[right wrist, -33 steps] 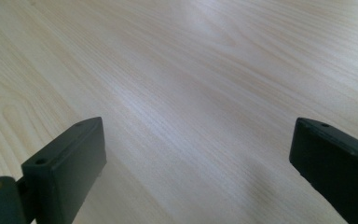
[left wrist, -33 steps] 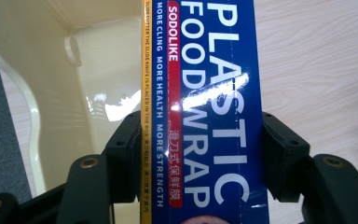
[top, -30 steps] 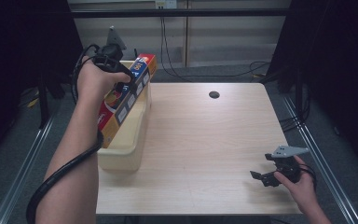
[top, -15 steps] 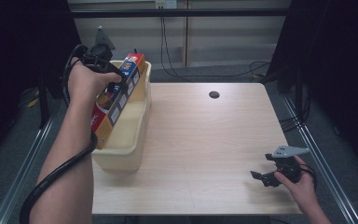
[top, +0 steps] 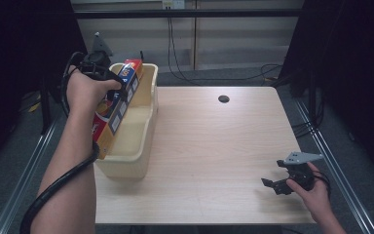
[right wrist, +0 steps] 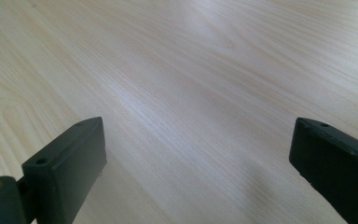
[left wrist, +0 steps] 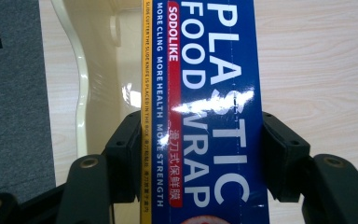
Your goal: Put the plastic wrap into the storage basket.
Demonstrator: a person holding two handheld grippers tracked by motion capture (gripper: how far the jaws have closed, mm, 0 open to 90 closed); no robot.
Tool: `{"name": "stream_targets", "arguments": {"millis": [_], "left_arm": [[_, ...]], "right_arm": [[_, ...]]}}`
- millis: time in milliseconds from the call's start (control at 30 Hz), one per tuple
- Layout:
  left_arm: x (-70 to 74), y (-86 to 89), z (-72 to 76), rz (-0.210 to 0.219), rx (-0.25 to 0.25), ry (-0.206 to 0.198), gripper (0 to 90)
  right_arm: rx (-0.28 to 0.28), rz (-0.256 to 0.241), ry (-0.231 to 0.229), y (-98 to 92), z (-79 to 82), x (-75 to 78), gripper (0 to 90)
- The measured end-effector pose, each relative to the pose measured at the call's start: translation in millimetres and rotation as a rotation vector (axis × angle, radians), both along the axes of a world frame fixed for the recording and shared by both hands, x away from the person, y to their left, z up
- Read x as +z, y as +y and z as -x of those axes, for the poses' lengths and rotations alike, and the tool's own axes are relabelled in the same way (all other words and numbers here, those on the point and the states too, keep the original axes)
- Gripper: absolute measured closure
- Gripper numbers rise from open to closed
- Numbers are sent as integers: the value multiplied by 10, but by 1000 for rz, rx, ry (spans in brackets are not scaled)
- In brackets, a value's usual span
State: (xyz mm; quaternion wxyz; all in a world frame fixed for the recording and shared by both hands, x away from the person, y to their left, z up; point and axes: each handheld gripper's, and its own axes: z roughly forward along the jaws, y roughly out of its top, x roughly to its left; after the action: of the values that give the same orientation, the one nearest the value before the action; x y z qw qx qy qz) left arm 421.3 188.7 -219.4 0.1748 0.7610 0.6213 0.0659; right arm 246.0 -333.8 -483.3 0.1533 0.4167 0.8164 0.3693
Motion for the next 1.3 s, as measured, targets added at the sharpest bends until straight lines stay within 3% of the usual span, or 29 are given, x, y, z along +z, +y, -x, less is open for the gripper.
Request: {"name": "stream_targets", "arguments": {"millis": [500, 600, 1300], "left_arm": [[-124, 42, -11, 2, 20, 21, 407], [-147, 53, -16, -15, 18, 15, 407], [-352, 70, -19, 2, 31, 59, 406]], "right_arm": [[10, 9, -2, 14, -9, 0, 37], [12, 10, 1, 20, -11, -4, 37], [17, 11, 4, 36, -13, -11, 37]]}}
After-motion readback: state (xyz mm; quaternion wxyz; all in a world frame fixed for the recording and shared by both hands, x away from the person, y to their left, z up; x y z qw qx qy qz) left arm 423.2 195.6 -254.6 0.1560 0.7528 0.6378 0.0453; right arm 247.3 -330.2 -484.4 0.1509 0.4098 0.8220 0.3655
